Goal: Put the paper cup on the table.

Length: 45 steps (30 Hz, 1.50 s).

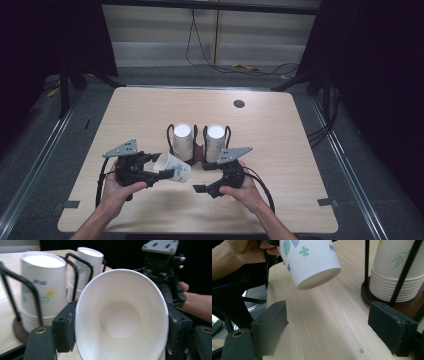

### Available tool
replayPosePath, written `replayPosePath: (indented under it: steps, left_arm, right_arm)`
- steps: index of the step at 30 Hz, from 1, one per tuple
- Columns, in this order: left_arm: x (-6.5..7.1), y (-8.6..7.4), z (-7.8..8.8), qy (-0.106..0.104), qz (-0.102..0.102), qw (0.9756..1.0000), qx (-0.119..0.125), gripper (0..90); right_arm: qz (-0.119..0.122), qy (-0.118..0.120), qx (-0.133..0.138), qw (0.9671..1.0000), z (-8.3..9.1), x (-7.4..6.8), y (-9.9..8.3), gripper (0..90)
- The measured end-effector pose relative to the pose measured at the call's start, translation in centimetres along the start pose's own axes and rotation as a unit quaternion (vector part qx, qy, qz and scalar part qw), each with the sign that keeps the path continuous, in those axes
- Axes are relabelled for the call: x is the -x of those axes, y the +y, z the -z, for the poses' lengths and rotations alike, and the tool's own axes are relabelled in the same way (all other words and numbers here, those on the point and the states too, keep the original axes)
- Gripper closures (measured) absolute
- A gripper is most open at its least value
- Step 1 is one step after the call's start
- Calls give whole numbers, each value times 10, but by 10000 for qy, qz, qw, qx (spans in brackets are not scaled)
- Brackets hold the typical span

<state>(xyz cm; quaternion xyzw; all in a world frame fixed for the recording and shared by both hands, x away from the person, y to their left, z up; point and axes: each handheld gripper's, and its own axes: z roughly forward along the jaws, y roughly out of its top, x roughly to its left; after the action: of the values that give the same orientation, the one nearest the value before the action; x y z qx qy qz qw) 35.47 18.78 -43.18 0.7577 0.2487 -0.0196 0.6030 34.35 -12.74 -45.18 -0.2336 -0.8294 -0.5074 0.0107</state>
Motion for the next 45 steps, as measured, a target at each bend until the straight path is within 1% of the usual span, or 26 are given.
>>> replayPosePath:
  steps: [2, 4, 6, 9, 13, 15, 16, 17, 18, 19, 22, 24, 25, 26, 29, 31, 33, 34, 35, 38, 39, 40, 41, 42, 43, 45]
  left_arm:
    - [-2, 0, 2, 111, 9, 9999, -32, 267]
    - [-4, -1, 3, 267, -30, 9995, -156, 268]
    - [-7, -1, 4, 243, 69, 9994, -222, 267]
    - [-7, 0, 6, 343, -9, 9989, -324, 268]
    - [-10, 2, 13, 417, -32, 9987, -305, 267]
    - [-13, 3, 17, 514, -8, 9982, -301, 267]
    - [-15, 3, 18, 539, 32, 9981, -292, 267]
    - [-17, 3, 20, 590, 88, 9978, -296, 267]
    - [-19, 4, 22, 642, 125, 9972, -351, 267]
    - [-20, 5, 24, 665, 131, 9968, -417, 267]
    - [-21, 8, 29, 703, 84, 9970, -297, 267]
    - [-22, 9, 32, 759, 49, 9966, -306, 267]
    - [-23, 9, 32, 769, 76, 9966, -292, 267]
    - [-24, 9, 33, 823, 48, 9961, -311, 267]
    - [-27, 6, 33, 945, 94, 9950, -295, 266]
    - [-29, 4, 33, 1088, 77, 9934, -348, 265]
    - [-32, 4, 34, 1218, 88, 9919, -342, 264]
    - [-34, 4, 36, 1274, 119, 9913, -320, 263]
    - [-35, 4, 37, 1321, 151, 9907, -284, 262]
    - [-40, 4, 39, 1451, 272, 9887, -258, 250]
    - [-42, 4, 39, 1465, 291, 9884, -291, 249]
    - [-44, 4, 38, 1543, 309, 9870, -317, 249]
    - [-45, 4, 37, 1619, 276, 9857, -372, 250]
    - [-47, 4, 37, 1651, 251, 9851, -419, 250]
    - [-50, 4, 36, 1654, 263, 9847, -483, 250]
    - [-54, 5, 36, 1749, 260, 9828, -540, 251]
  right_arm:
    - [-23, -69, 36, 10000, 3, 1, 0, 156]
    - [-82, -123, 91, 9998, 7, 2, 0, 156]
    - [-105, -237, 99, 9996, 8, 2, -1, 156]
    - [-153, -353, 99, 9992, 11, 2, -2, 144]
    - [-168, -532, 108, 9984, 18, 1, -4, 144]
    - [-221, -637, 128, 9976, 24, 2, -6, 145]
    - [-271, -680, 91, 9973, 26, 3, -7, 145]
    - [-270, -787, 56, 9965, 28, 3, -8, 145]
    - [-254, -847, 62, 9961, 30, 3, -10, 145]
    - [-305, -840, 81, 9960, 33, 3, -11, 145]
    - [-283, -931, 57, 9952, 41, 3, -13, 145]
    - [-254, -1077, 31, 9939, 48, 2, -15, 145]
    - [-257, -1116, 50, 9934, 52, 2, -15, 144]
    - [-275, -1174, 81, 9927, 55, 2, -16, 144]
    - [-264, -1344, 76, 9905, 62, 2, -19, 144]
    - [-260, -1517, 36, 9881, 64, 2, -21, 144]
    - [-248, -1682, -25, 9854, 66, 1, -22, 144]
    - [-279, -1752, -34, 9841, 66, 1, -22, 144]
    - [-298, -1783, -36, 9835, 67, 2, -23, 143]
    - [-372, -1818, -42, 9826, 68, 3, -26, 144]
    - [-391, -1820, -65, 9825, 68, 3, -27, 144]
    - [-387, -1823, -79, 9825, 68, 4, -29, 144]
    - [-433, -1809, -59, 9825, 67, 4, -31, 144]
    - [-453, -1807, -62, 9825, 67, 5, -31, 144]
    - [-463, -1804, -64, 9825, 67, 5, -32, 144]
    - [-462, -1772, -82, 9830, 66, 6, -33, 144]
